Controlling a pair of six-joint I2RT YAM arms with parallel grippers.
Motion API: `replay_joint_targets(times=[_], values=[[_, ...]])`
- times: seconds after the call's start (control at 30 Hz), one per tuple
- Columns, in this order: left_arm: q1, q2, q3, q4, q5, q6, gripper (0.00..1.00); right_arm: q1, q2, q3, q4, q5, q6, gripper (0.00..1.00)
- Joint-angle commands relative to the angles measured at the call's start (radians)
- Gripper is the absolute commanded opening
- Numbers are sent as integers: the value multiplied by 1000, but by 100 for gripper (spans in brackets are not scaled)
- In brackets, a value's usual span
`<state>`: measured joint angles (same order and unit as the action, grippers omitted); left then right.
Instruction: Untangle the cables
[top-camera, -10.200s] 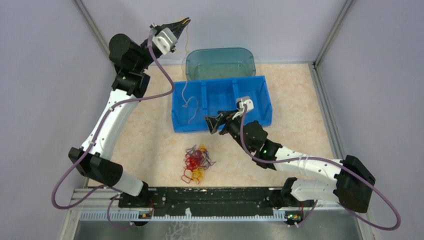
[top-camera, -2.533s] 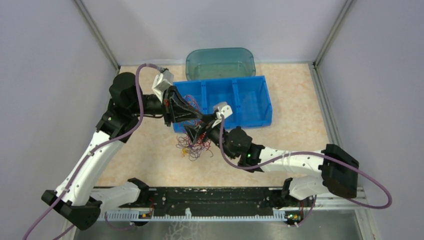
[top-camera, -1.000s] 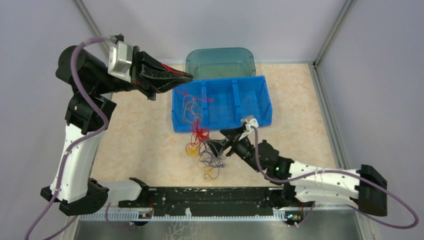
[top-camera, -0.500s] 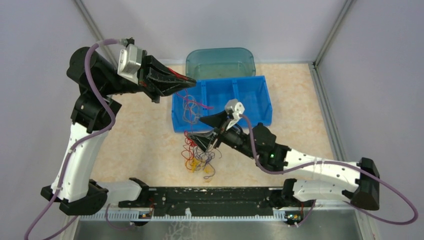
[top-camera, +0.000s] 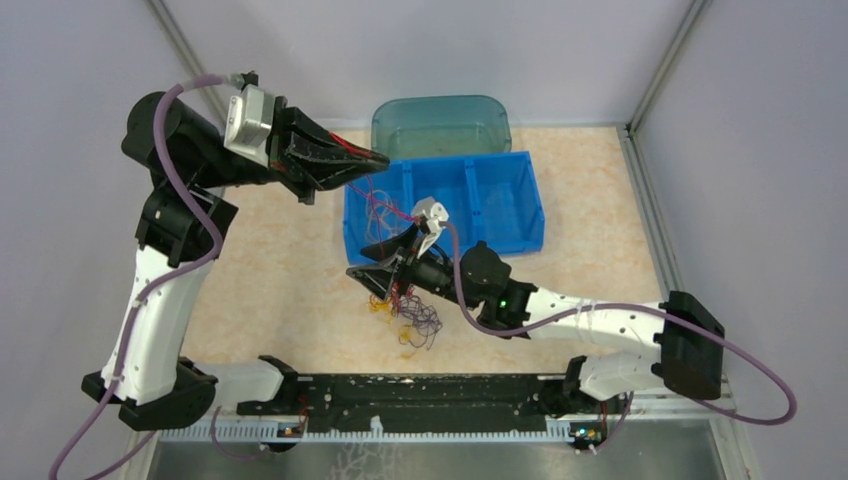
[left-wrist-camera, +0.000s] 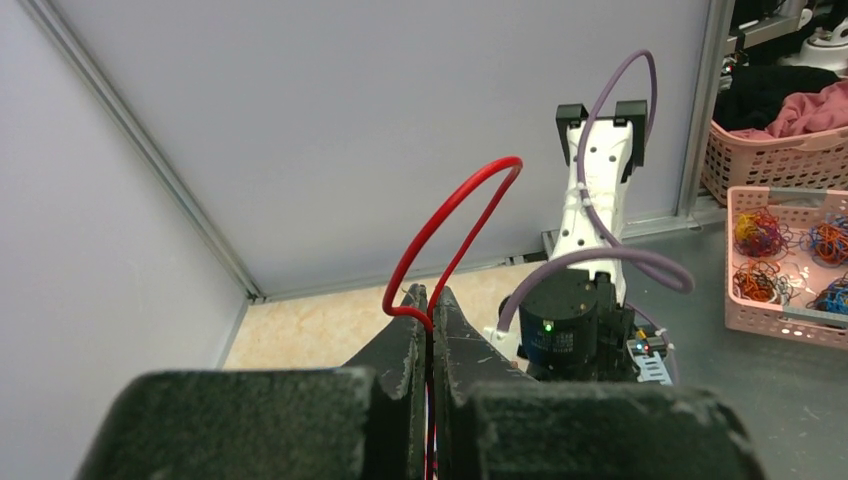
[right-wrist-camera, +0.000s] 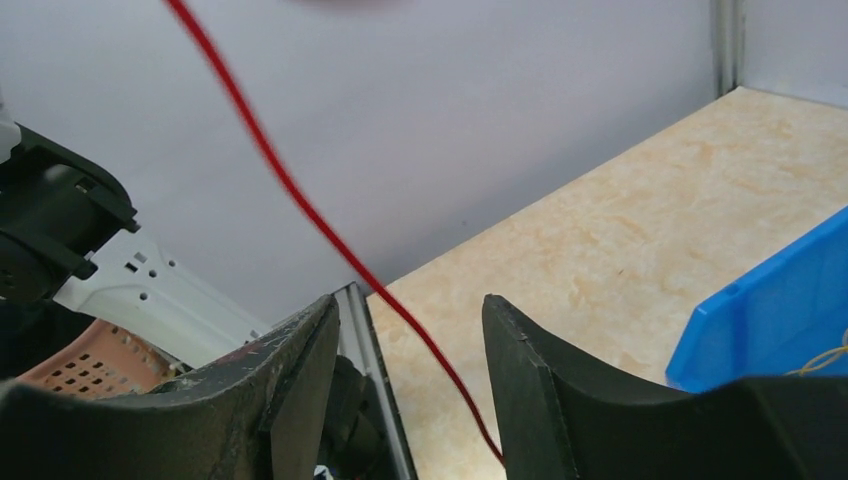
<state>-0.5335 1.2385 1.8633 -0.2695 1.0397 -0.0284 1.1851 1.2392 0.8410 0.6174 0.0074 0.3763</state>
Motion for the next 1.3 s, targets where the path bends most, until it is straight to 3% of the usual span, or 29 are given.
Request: replay_joint_targets(times=[0.0,0.2,0.77,1.07,1.27], values=[[-5,12,77,36,12,-6,0,-11,54,-9,134,-54,101,53],[-6,50,169,17,-1,18,0,-48,165,-84,254,-142,221,37],[-6,128,418,48,-76,107,0,-59,299,-217,257,15,195,38],[-4,113,430,263,-193,186,0,-60,331,-257,263,67,192,40],[-4,98,433,420,-258,391,0,-59,352,-282,275,106,191,47]])
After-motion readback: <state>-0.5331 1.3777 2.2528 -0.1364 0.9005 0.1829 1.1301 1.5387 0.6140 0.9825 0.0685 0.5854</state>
